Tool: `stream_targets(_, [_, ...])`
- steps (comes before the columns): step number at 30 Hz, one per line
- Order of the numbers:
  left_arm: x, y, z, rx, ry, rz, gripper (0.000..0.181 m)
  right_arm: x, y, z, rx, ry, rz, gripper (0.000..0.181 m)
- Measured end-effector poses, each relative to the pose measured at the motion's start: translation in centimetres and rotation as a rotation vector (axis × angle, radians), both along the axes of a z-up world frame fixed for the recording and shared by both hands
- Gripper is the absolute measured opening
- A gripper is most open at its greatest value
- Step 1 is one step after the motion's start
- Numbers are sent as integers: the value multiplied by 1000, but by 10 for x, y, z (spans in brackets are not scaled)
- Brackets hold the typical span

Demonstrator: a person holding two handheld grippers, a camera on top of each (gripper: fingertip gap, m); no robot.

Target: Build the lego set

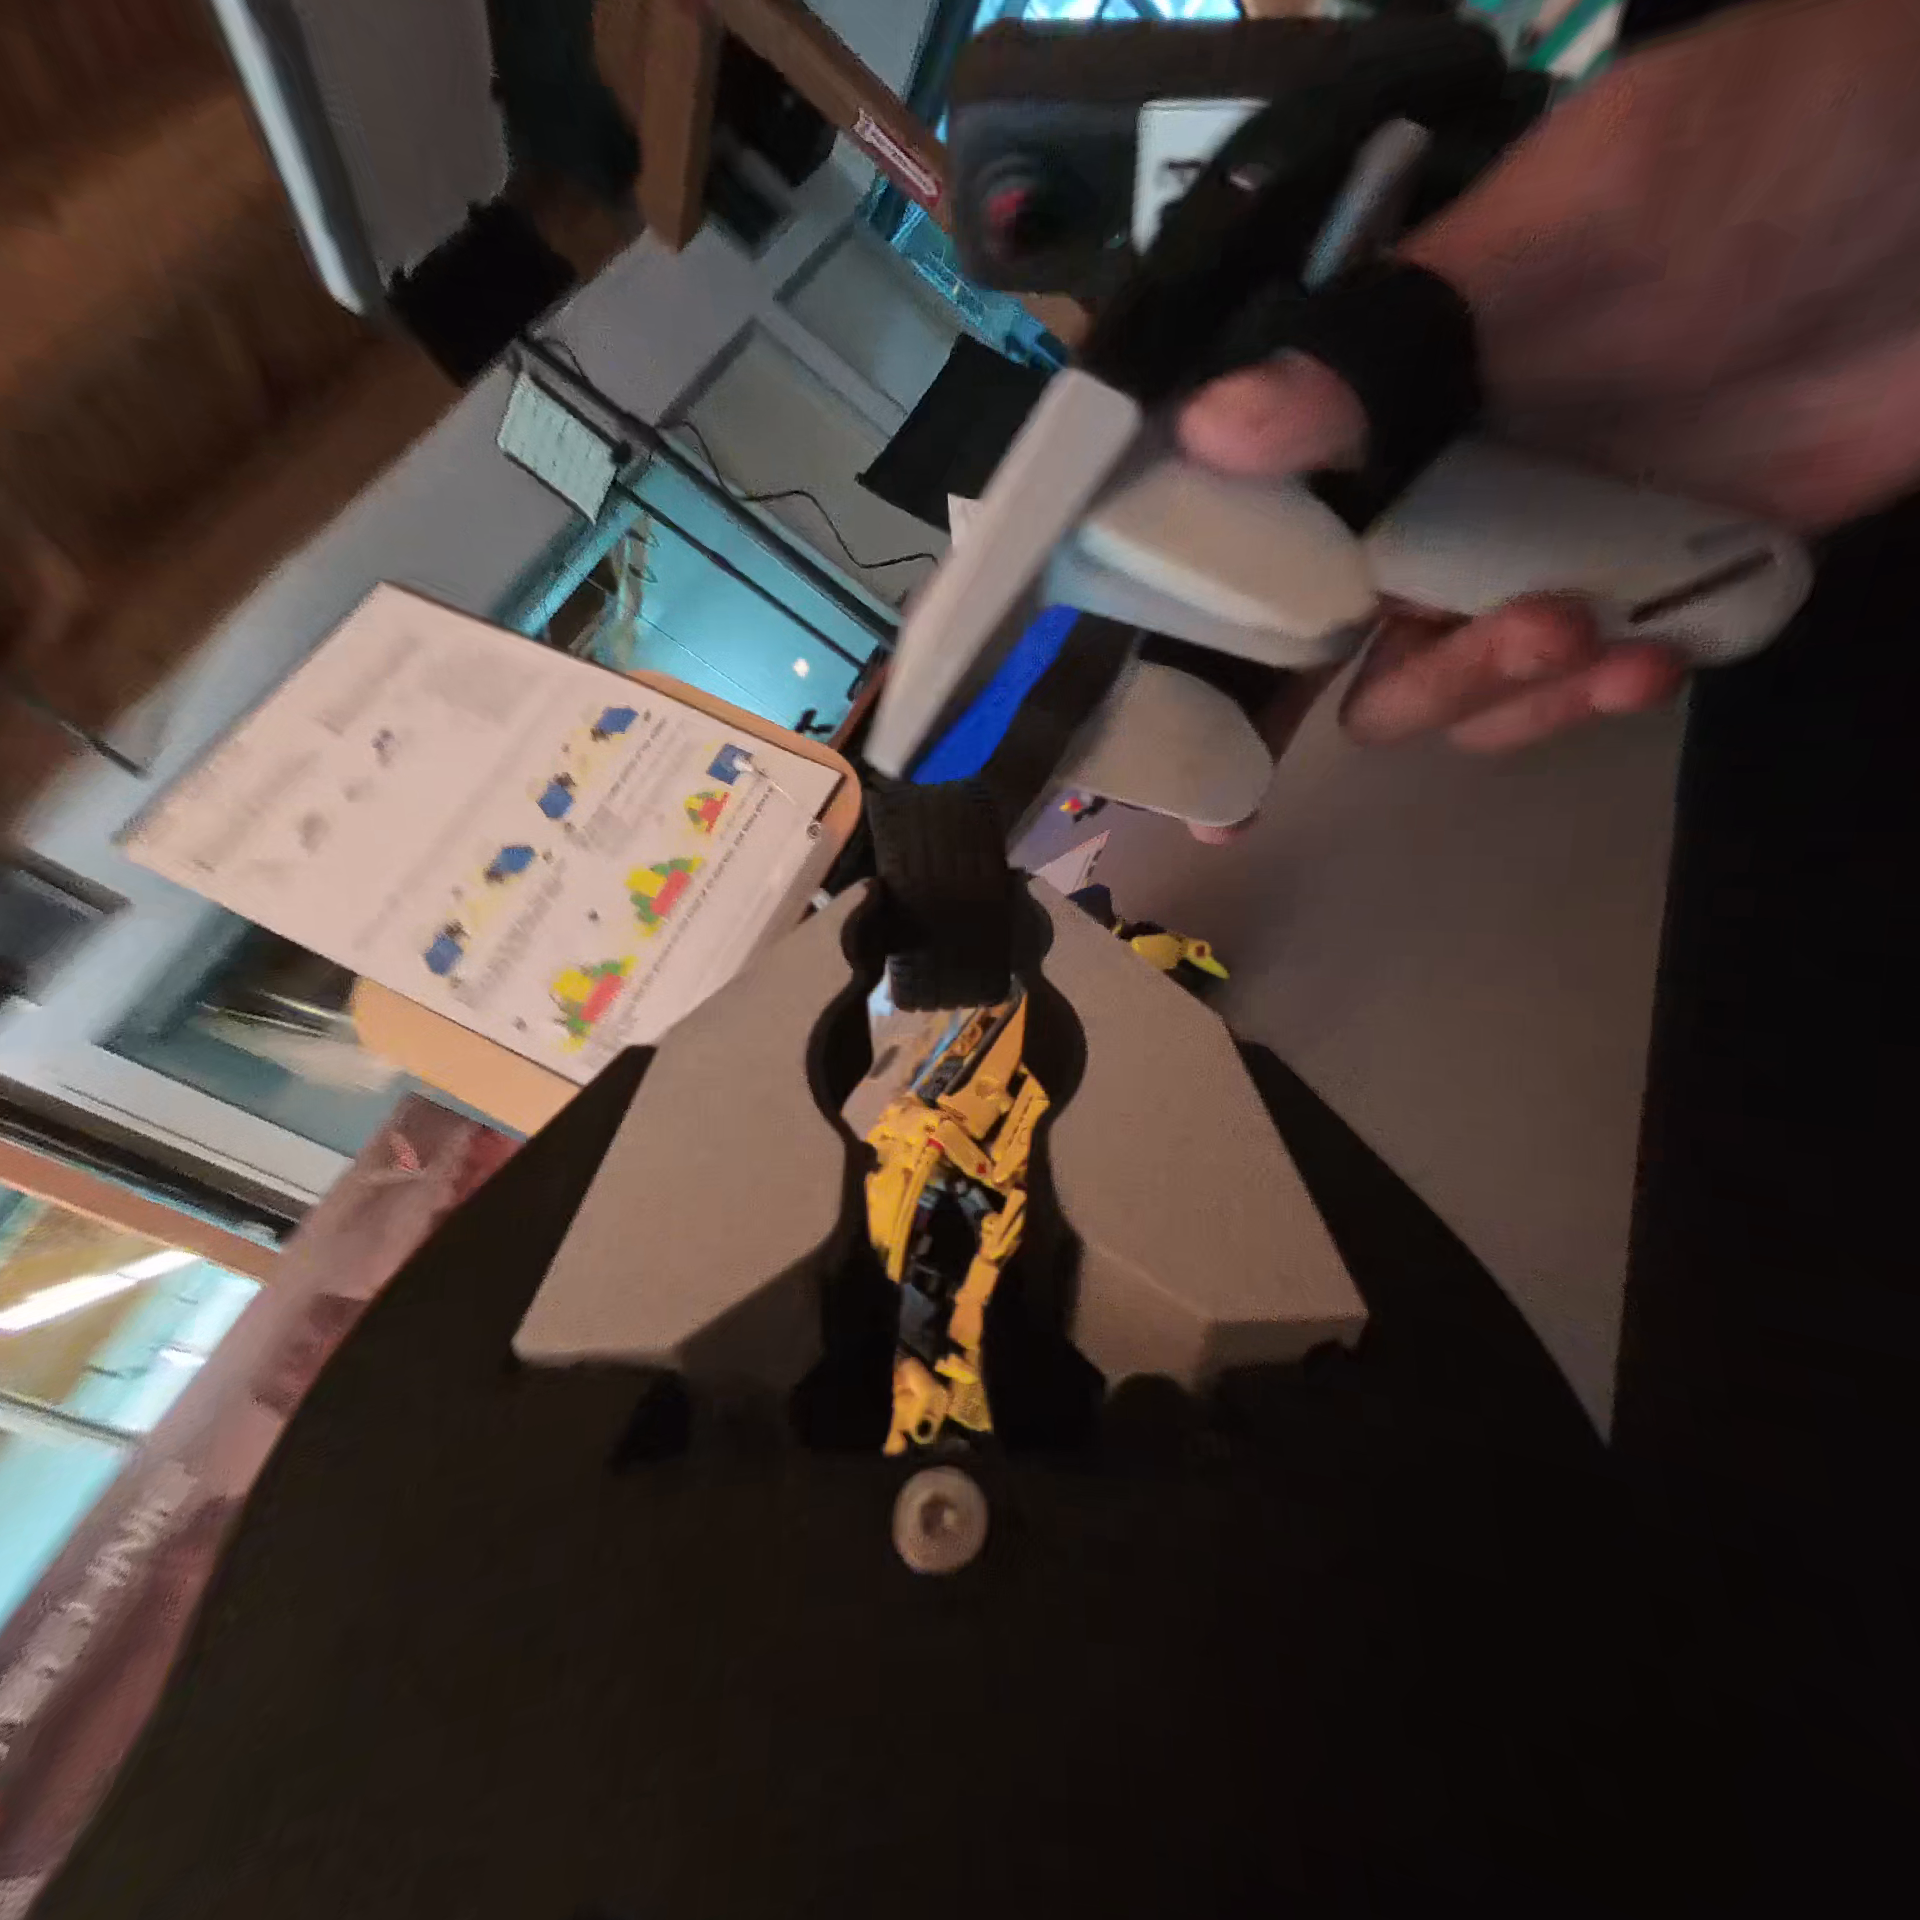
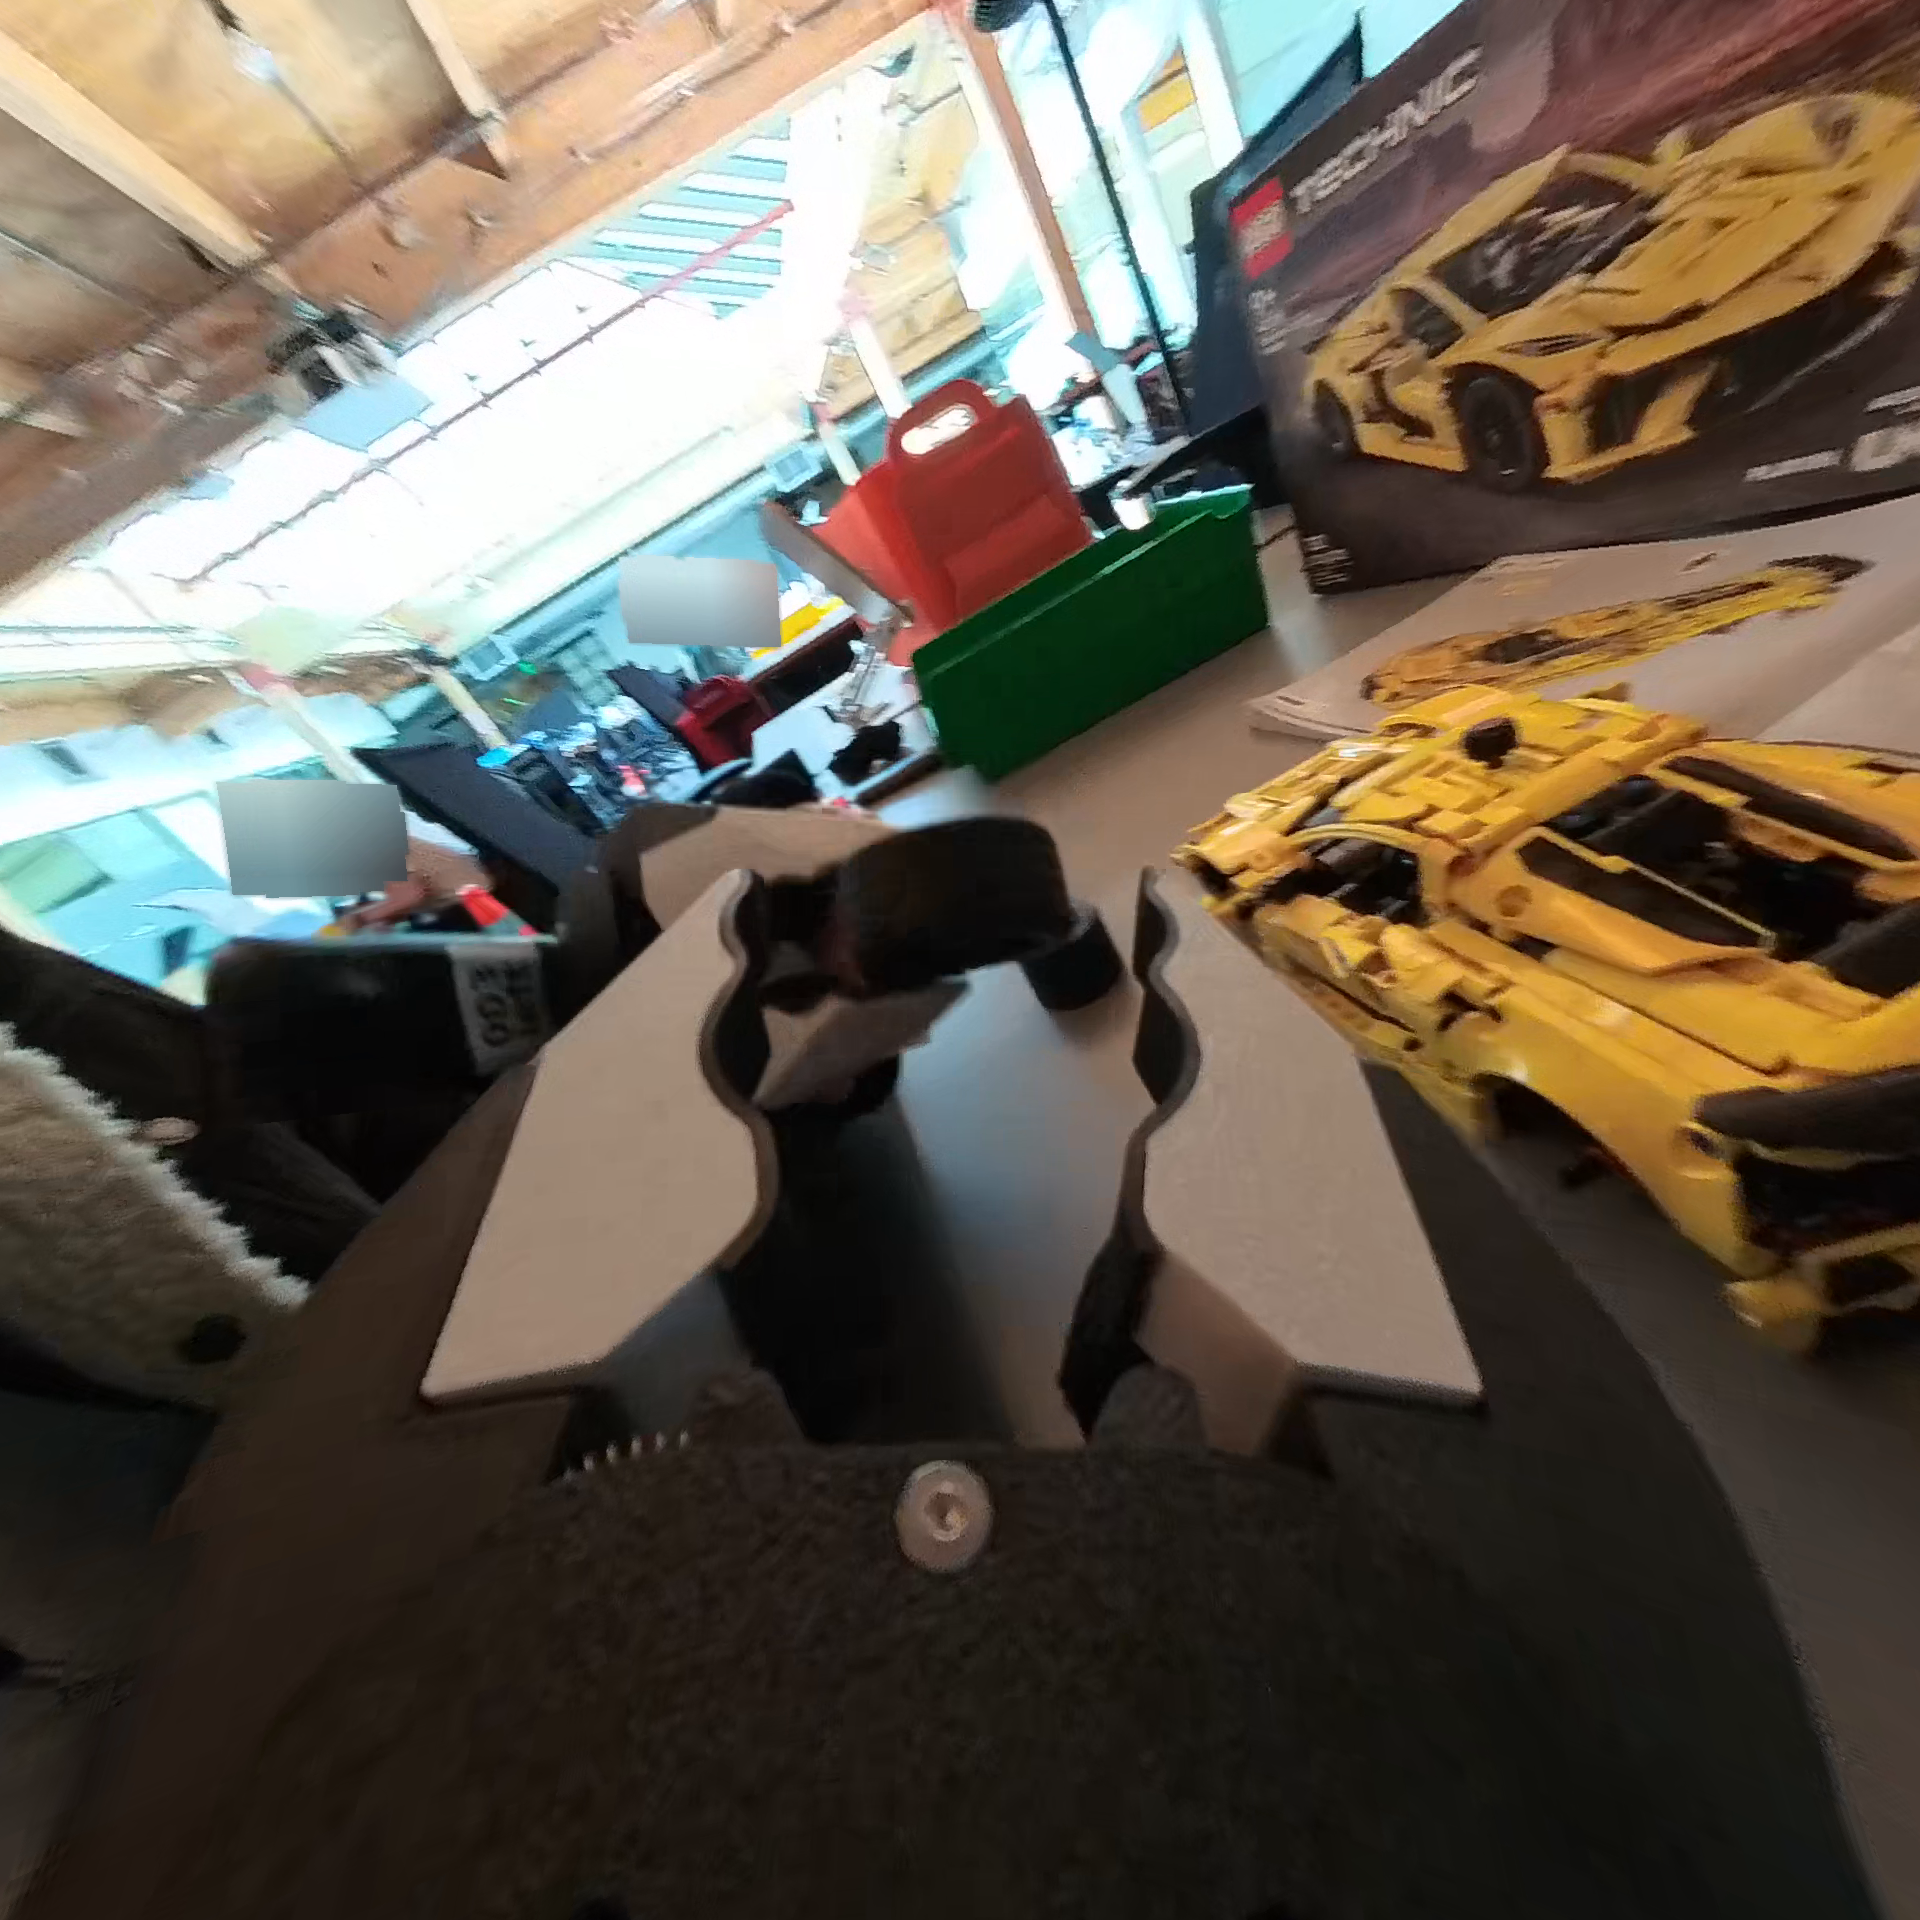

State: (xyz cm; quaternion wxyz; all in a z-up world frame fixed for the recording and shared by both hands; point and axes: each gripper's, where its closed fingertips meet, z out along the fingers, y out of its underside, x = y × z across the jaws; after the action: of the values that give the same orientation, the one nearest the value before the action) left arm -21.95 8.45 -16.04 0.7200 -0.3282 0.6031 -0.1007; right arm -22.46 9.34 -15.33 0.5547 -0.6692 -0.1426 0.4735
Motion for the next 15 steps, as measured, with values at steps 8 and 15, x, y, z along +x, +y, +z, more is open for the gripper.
stream_targets(8, [4, -6, -10, -15, 36, 25, 24, -3, -4, -15, 32, -163, 29, 44])
stream_targets(15, [-6, -10, 0, -757, -116, -256, 35, 0, -2, -2, 412, -335, -95, 43])
